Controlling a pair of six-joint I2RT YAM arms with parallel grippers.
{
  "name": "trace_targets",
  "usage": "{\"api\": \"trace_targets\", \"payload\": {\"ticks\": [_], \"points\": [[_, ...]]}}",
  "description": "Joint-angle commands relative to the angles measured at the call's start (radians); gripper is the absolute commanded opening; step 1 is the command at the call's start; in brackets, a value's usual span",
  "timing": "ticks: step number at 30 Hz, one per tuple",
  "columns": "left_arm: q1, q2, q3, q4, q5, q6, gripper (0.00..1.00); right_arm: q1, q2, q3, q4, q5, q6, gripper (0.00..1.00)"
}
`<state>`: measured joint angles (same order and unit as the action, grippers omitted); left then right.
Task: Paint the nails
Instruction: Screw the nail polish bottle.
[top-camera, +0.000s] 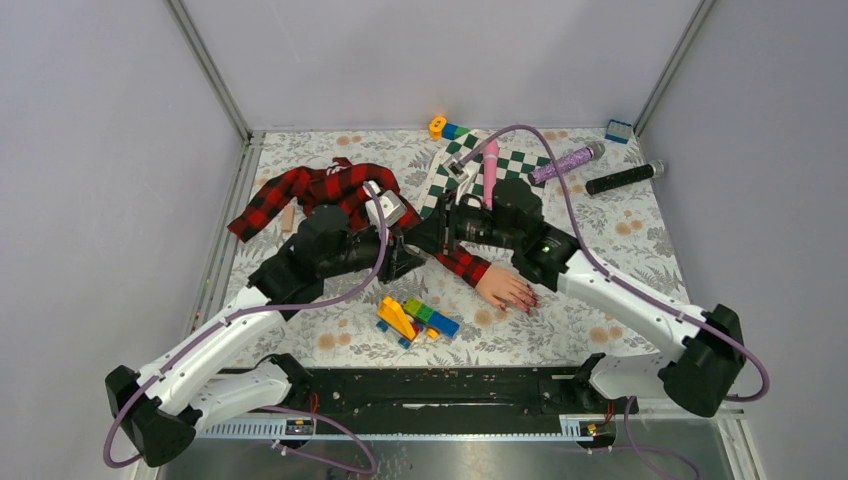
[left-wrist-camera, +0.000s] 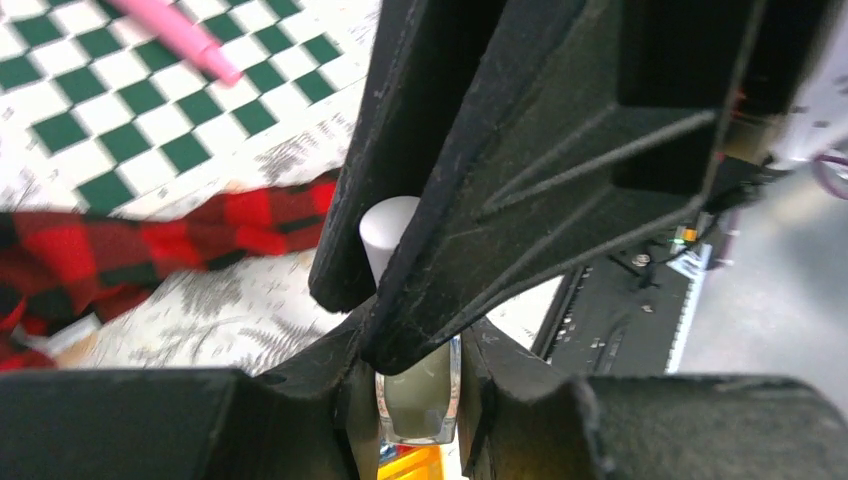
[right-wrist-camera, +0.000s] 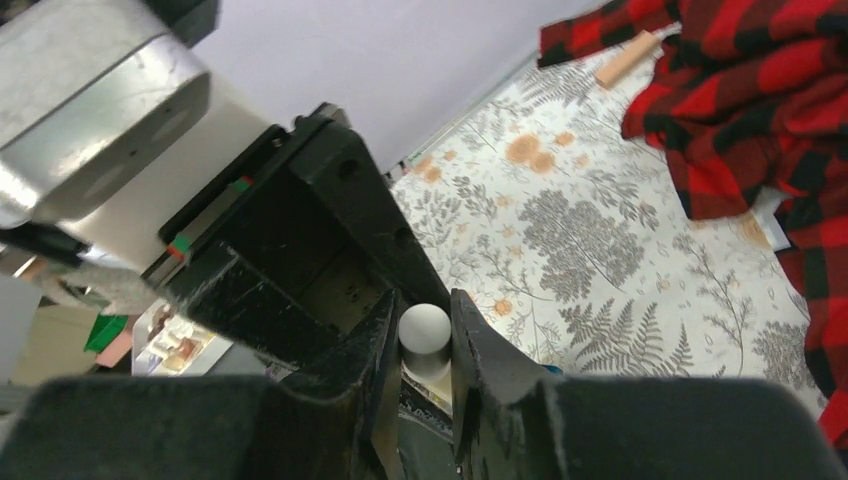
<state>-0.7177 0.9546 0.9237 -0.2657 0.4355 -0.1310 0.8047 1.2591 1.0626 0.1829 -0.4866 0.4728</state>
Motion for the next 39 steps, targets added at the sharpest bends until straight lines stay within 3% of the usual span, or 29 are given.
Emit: {"api": "trace_targets", "payload": {"ticks": [1,10,17,26,32,39], "points": [[0.023,-0.023,0.014,0.152,-0.319,0.004,0.0,0.085,0.072,0.023,-0.154,0.078,0.088,0.0],[0.025,-0.015,-0.018,0.135,-0.522,-0.002,0.0,0.165,0.215,0.112,-0.237,0.224,0.278,0.0],[0.024,-0.016,-0.025,0.137,-0.501,0.004,0.0,0.185,0.219,0.134,-0.216,0.278,0.284,0.01],[0.021,-0.027,-0.023,0.147,-0.356,0.047,0.0,0.152,0.134,0.16,-0.221,0.327,0.176,0.46],[0.022,-0.036,-0.016,0.152,-0.246,0.07,0.0,0.049,0.028,0.139,-0.214,0.307,0.115,0.65],[0.022,-0.02,0.008,0.13,-0.209,0.073,0.0,-0.004,-0.12,0.142,-0.231,0.321,-0.024,0.76]]}}
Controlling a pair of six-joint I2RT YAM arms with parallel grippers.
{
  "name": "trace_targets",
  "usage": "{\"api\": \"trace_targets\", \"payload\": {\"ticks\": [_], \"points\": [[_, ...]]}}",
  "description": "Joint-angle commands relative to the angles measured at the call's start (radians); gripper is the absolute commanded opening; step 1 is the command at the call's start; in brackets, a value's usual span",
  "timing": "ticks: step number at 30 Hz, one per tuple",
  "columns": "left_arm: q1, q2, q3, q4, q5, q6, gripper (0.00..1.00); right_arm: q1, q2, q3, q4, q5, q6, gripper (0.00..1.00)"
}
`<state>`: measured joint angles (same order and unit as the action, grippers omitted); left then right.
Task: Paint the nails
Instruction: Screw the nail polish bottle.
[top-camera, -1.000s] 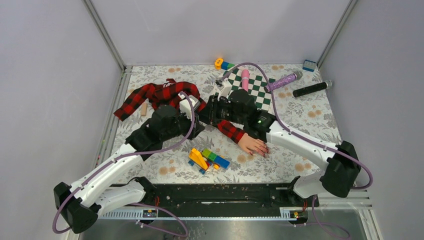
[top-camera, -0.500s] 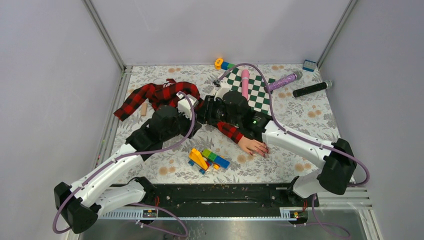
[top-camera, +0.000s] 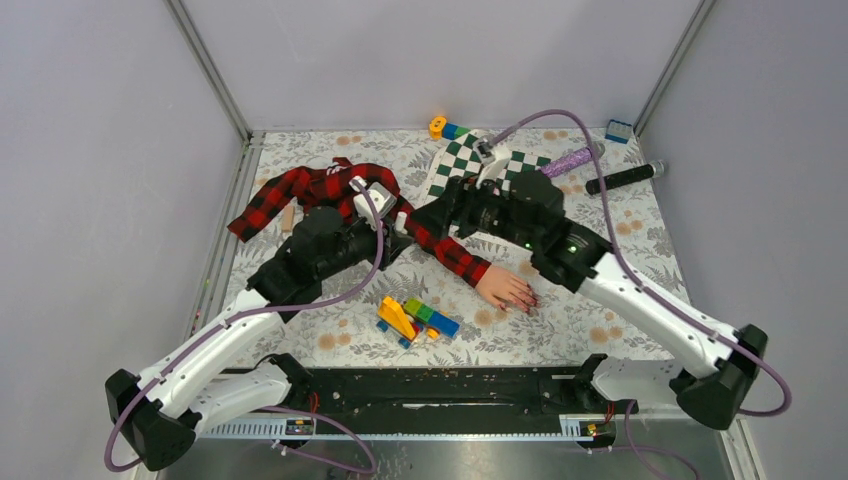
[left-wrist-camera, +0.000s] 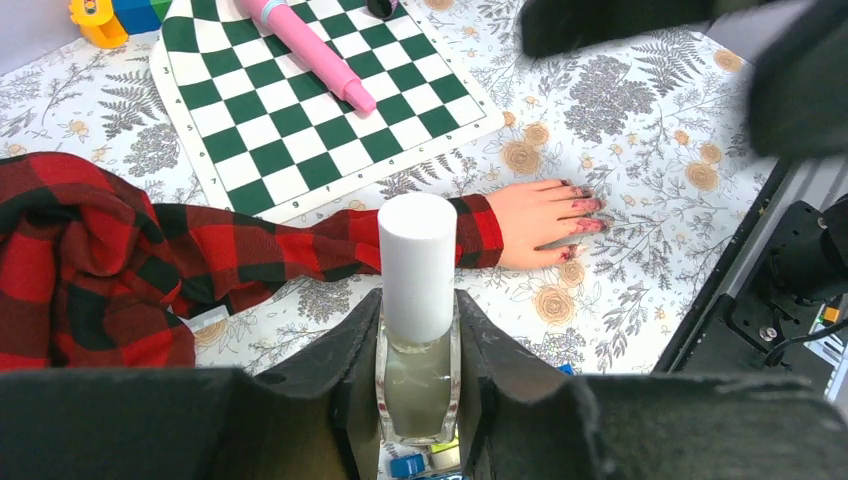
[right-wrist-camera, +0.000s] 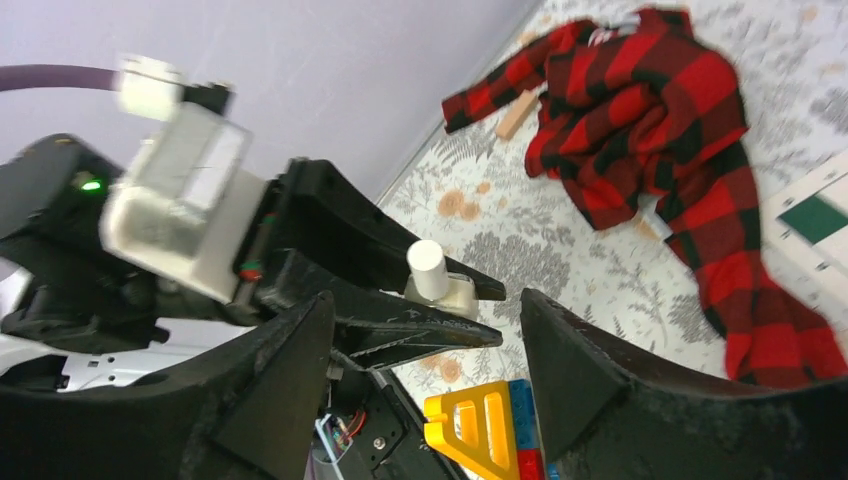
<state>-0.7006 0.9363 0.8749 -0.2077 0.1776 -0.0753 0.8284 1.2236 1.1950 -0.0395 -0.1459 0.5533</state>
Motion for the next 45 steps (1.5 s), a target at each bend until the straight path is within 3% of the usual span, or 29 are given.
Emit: {"api": "trace_targets", "payload": {"ticks": [1,4,8,12,15,19,25,29,45], "points": [[0.005,-0.004,0.062,0.072,0.063,0.017,0.0,-0.038,-0.102,0.006,-0.01,-0.027,-0.127,0.76],[0.006,0.005,0.089,0.079,0.235,0.006,0.0,-0.075,-0.156,-0.023,0.024,-0.114,-0.191,0.78],[0.006,0.052,0.14,0.157,0.614,-0.098,0.0,-0.16,-0.225,-0.097,0.137,-0.301,-0.198,0.75],[0.007,0.109,0.202,0.261,0.886,-0.22,0.0,-0.237,-0.293,-0.187,0.379,-0.543,-0.093,0.73],[0.003,0.138,0.206,0.35,0.999,-0.297,0.0,-0.241,-0.305,-0.235,0.603,-0.681,0.016,0.73],[-0.008,0.156,0.182,0.408,1.046,-0.34,0.0,-0.24,-0.26,-0.276,0.948,-0.775,0.211,0.72],[-0.04,0.163,0.16,0.475,1.065,-0.389,0.0,-0.213,-0.152,-0.244,1.141,-0.876,0.367,0.69],[-0.042,0.166,0.144,0.55,1.072,-0.44,0.0,-0.178,-0.123,-0.235,1.144,-0.886,0.366,0.68],[-0.043,0.163,0.134,0.563,1.054,-0.441,0.0,-0.117,-0.052,-0.195,1.13,-0.936,0.392,0.49]]}}
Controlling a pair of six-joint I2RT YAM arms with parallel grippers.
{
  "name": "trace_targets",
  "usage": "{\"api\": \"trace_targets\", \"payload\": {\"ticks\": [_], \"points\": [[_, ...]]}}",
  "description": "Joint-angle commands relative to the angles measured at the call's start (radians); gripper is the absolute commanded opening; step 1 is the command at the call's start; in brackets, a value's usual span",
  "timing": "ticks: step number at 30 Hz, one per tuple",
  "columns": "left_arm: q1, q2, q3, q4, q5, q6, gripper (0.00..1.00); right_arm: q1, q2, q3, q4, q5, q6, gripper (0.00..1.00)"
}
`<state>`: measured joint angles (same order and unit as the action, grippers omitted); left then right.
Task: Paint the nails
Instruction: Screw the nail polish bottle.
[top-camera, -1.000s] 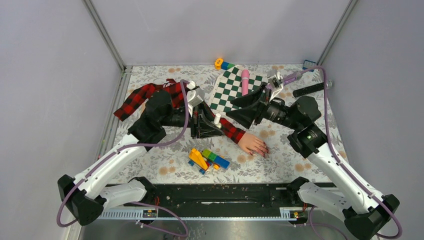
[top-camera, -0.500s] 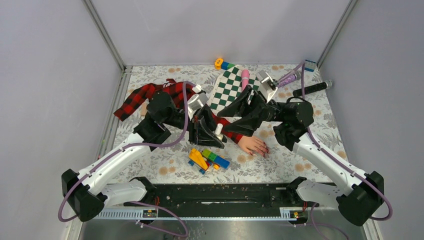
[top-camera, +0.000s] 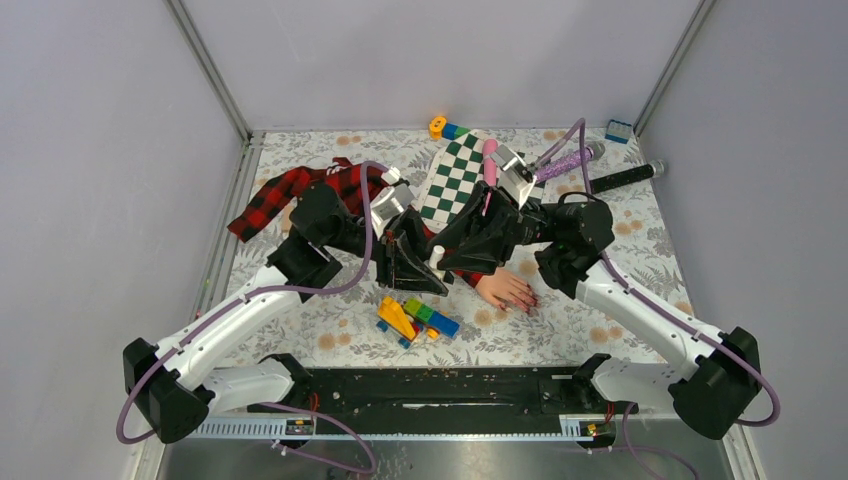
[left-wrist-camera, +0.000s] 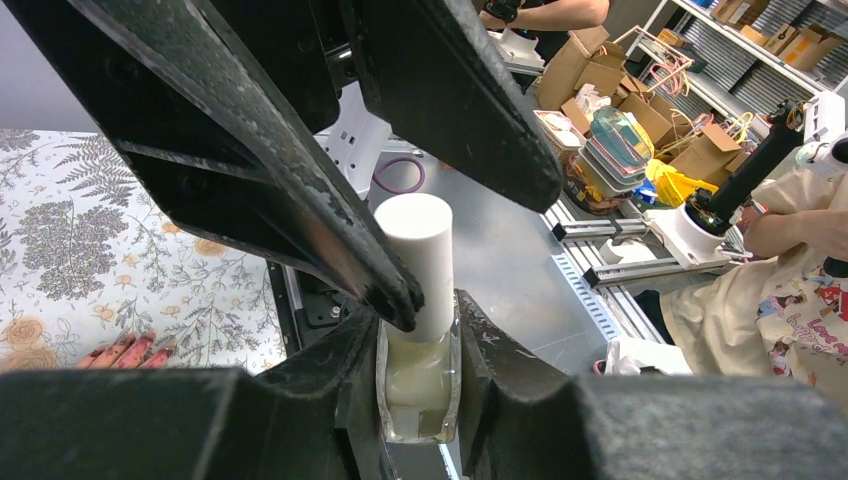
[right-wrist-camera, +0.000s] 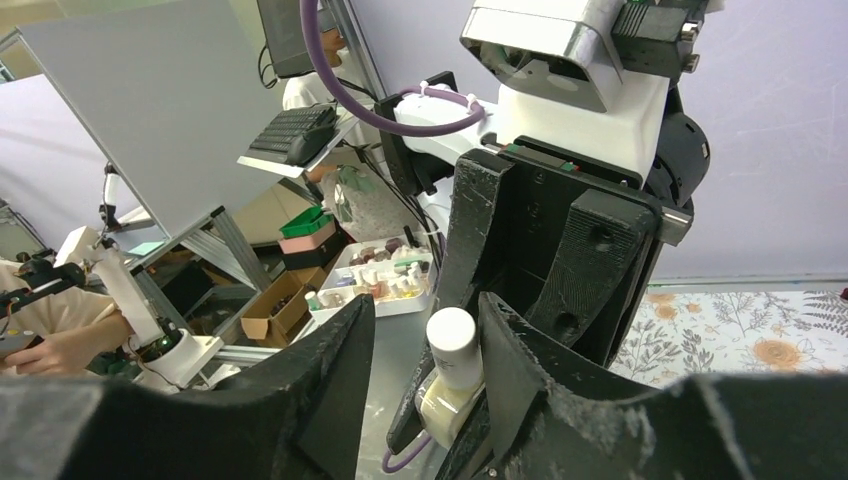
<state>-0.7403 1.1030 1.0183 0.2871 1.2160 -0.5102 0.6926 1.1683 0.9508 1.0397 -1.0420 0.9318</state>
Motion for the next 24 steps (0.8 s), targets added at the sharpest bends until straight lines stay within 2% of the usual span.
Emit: {"api": "trace_targets", "payload": {"ticks": [1,9,19,24], "points": [[-0.003,-0.005,-0.01,0.069,0.014,-0.006,0.0,0.021,0.004,0.051,0.048,-0.041,0.015,0.47],[-0.001,-0.02,-0.023,0.084,-0.019,-0.003,0.0,0.04,0.002,0.062,-0.074,-0.062,-0.053,0.31],[0.013,-0.052,-0.036,0.088,-0.07,0.01,0.0,0.068,-0.058,0.058,-0.424,-0.045,-0.287,0.23],[0.029,-0.085,-0.057,0.098,-0.14,0.019,0.0,0.077,-0.077,0.054,-0.534,-0.018,-0.361,0.11]]}}
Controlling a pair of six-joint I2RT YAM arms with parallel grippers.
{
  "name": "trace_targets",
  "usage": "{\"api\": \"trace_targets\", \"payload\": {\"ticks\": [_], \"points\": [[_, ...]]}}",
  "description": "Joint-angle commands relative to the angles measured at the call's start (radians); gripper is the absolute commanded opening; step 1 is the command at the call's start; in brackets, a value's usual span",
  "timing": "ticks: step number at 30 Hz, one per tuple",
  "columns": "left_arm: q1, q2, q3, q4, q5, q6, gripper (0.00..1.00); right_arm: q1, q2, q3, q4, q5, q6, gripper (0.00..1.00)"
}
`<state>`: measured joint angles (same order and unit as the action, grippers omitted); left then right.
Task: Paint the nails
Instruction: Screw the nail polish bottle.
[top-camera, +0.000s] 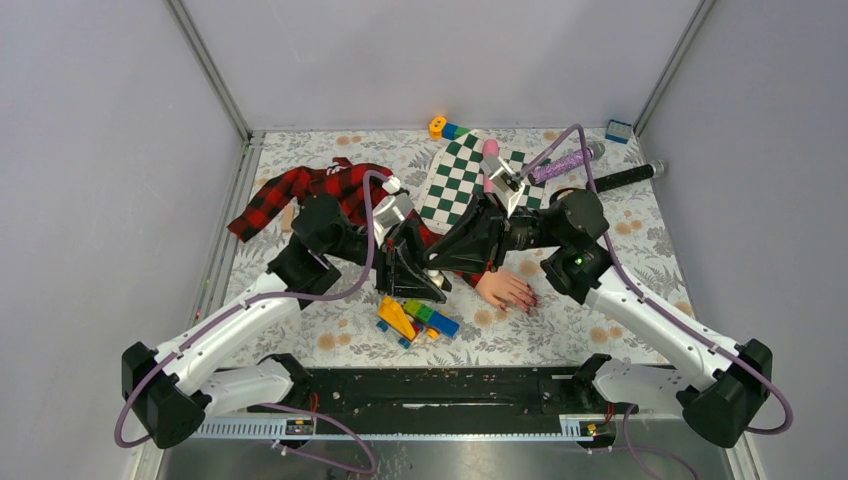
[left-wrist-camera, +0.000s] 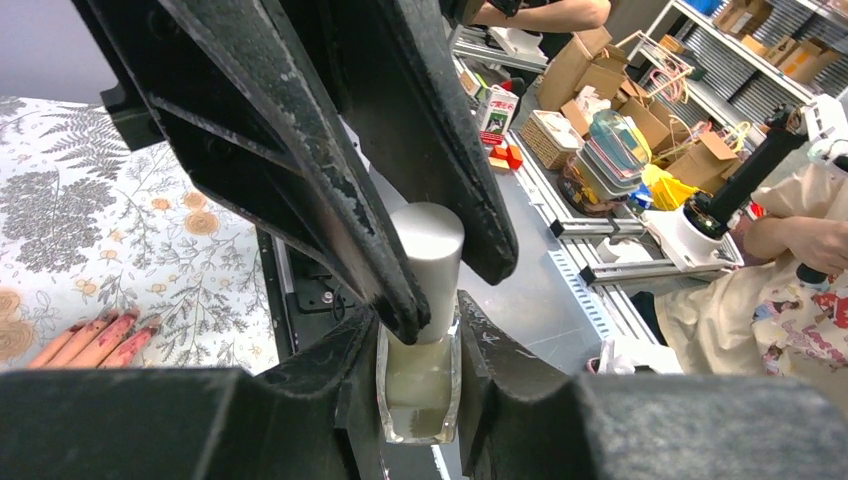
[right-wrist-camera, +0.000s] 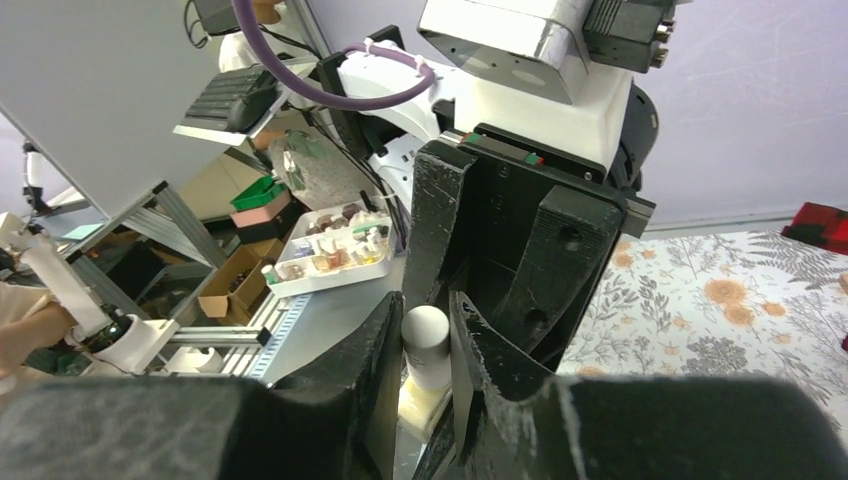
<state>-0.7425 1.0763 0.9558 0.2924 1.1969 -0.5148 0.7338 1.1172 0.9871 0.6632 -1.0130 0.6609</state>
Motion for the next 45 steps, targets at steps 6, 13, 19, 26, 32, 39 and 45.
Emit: {"api": "trace_targets", "payload": {"ticks": [6,13,19,26,32,39,45], "points": [[0.054,-0.111,-0.01,-0.006,-0.285,0.112,0.0,0.064,-0.025,0.06,-0.446,0.141,-0.213,0.0],[0.055,-0.161,-0.002,-0.199,-0.558,0.241,0.0,0.106,0.027,0.098,-0.635,0.347,-0.205,0.0],[0.054,-0.197,-0.021,-0.27,-0.848,0.272,0.0,0.159,0.081,0.133,-0.755,0.523,-0.161,0.0],[0.055,-0.19,-0.026,-0.356,-1.077,0.264,0.0,0.217,0.175,0.232,-0.902,0.744,-0.107,0.0],[0.055,-0.168,-0.033,-0.378,-1.118,0.265,0.0,0.255,0.264,0.306,-0.937,0.819,-0.045,0.0],[0.055,-0.166,-0.051,-0.36,-1.056,0.288,0.0,0.258,0.302,0.349,-0.948,0.834,-0.054,0.02],[0.04,-0.163,-0.067,-0.325,-0.885,0.326,0.0,0.225,0.276,0.409,-0.953,0.896,-0.134,0.39]]}}
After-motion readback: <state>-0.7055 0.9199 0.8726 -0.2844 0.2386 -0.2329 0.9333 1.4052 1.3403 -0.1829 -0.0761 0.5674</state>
